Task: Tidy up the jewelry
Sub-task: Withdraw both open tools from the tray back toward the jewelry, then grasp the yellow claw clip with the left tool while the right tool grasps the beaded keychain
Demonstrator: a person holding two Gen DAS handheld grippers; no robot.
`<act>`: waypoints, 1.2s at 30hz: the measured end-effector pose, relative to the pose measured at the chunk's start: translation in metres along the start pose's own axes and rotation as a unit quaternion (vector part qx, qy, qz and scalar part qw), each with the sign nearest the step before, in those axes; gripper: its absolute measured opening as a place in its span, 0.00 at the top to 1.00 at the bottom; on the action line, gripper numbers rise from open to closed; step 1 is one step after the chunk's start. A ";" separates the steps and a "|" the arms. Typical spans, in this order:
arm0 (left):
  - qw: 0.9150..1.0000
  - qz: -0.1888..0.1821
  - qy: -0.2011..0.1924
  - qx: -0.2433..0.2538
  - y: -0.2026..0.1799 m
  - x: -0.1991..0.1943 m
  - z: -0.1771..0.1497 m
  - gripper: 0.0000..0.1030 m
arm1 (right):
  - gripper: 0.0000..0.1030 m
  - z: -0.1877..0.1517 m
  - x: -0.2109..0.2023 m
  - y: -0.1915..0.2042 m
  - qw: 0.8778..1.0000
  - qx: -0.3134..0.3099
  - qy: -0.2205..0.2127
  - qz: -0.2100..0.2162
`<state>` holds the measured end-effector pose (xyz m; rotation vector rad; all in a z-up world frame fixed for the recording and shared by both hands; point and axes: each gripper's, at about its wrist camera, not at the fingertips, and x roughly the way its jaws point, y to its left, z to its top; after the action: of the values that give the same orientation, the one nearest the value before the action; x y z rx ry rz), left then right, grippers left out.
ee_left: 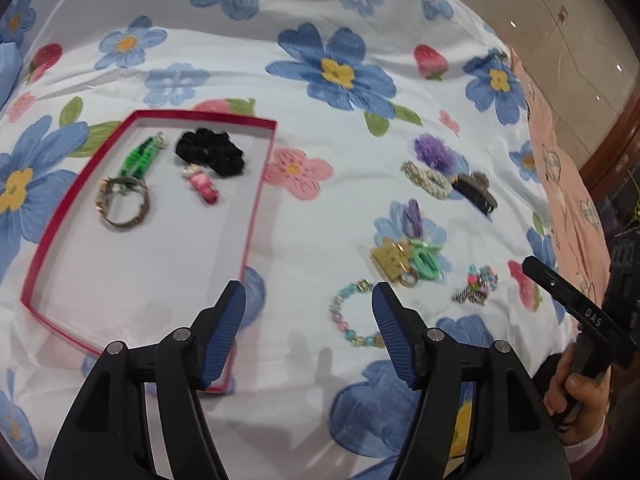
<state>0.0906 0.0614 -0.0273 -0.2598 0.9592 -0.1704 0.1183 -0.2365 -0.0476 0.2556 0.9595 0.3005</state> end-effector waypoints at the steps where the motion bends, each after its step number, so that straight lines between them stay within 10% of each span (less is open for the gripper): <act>1: 1.000 -0.003 0.006 0.002 -0.004 0.004 -0.002 0.36 | 0.48 -0.004 -0.003 -0.004 1.000 0.004 -0.001 -0.005; 13: 0.998 -0.008 0.034 0.045 -0.046 0.031 -0.005 0.35 | 0.47 -0.041 -0.010 -0.045 0.999 0.021 0.025 -0.040; 36: 0.995 -0.011 0.060 0.075 -0.080 0.099 0.025 0.35 | 0.48 -0.008 0.028 -0.062 0.997 0.032 0.044 -0.047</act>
<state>0.1648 -0.0370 -0.0676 -0.1232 1.0583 -0.2804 0.1355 -0.2834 -0.0947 0.2575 1.0659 0.1966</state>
